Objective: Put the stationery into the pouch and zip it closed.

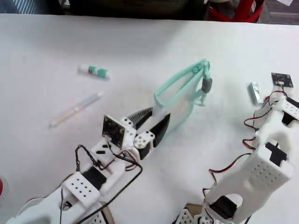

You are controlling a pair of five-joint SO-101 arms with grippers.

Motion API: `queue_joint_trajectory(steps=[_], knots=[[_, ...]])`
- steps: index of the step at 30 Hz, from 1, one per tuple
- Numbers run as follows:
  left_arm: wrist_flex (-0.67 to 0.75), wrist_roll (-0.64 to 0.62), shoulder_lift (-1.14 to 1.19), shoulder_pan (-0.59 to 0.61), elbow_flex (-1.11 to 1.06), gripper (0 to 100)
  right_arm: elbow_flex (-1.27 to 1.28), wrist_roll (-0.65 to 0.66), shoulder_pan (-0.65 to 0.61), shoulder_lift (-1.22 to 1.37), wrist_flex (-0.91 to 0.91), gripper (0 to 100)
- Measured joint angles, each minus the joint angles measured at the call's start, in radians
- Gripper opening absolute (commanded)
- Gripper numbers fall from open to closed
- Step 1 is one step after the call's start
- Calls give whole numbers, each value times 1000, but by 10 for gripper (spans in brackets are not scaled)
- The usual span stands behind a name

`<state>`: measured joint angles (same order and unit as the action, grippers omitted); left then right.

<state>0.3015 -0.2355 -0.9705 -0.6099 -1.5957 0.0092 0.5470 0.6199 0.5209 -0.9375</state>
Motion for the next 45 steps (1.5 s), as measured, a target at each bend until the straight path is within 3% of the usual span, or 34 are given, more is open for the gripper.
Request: queue_joint_trajectory(steps=[8,13,16,26,33,45], knots=[[-3,0,0,0,0,150,-133,-83,-52,115,-3,197],[-3,0,0,0,0,148,-233,-127,-54,186,-2,12],[-3,0,0,0,0,148,-279,-129,-49,210,2,45],[-3,0,0,0,0,147,-295,-130,-49,210,-11,19],[-3,0,0,0,0,147,-292,-132,-72,91,-215,18],[-3,0,0,0,0,147,-292,-132,-118,-391,-578,18]])
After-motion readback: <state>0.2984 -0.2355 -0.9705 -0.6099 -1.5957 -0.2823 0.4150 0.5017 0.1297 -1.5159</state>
